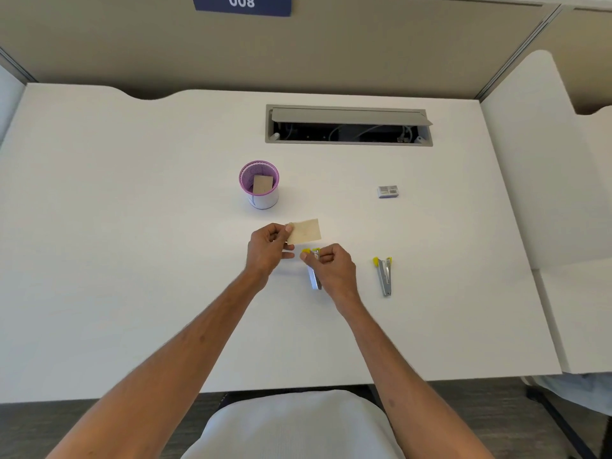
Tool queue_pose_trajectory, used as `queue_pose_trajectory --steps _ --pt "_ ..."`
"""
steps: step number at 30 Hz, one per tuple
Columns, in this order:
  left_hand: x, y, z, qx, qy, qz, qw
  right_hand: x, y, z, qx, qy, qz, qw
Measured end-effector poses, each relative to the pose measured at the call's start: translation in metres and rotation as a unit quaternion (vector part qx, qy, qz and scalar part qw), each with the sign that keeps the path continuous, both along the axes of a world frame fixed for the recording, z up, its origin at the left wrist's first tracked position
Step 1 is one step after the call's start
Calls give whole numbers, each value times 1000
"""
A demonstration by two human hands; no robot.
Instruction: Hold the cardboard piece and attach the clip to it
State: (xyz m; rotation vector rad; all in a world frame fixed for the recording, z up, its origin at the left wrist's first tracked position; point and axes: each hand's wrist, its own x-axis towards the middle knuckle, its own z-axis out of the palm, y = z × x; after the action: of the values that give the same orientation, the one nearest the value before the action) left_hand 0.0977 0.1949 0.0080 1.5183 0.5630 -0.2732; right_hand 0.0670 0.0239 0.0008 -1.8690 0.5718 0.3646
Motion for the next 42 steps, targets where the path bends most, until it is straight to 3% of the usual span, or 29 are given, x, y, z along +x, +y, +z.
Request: queue_pose_trajectory --steps 4,10,19,25,29,33,37,42 --pt "-4 3 -3 2 5 -4 1000 -9 3 -2 -204 -42 89 974" --pt "-9 4 -3 2 8 -20 1000 -14 14 -6 -305 -52 137 941" --pt "-11 11 -4 -7 12 -25 1000 -13 27 -11 -339 -49 133 930" --pt "-10 14 -6 -11 10 -31 999 -14 16 -9 -311 -58 109 943" --pt "-8 16 -7 -9 6 -33 999 -13 -7 0 -330 -135 76 931" --pt "-6 13 -6 -7 4 -38 999 -3 -24 7 -340 -260 171 887" --pt "-5 9 -4 -8 3 -39 999 11 -23 12 -350 -316 274 838" --pt "-2 10 0 -21 9 -33 999 21 -18 12 -279 -339 247 864"
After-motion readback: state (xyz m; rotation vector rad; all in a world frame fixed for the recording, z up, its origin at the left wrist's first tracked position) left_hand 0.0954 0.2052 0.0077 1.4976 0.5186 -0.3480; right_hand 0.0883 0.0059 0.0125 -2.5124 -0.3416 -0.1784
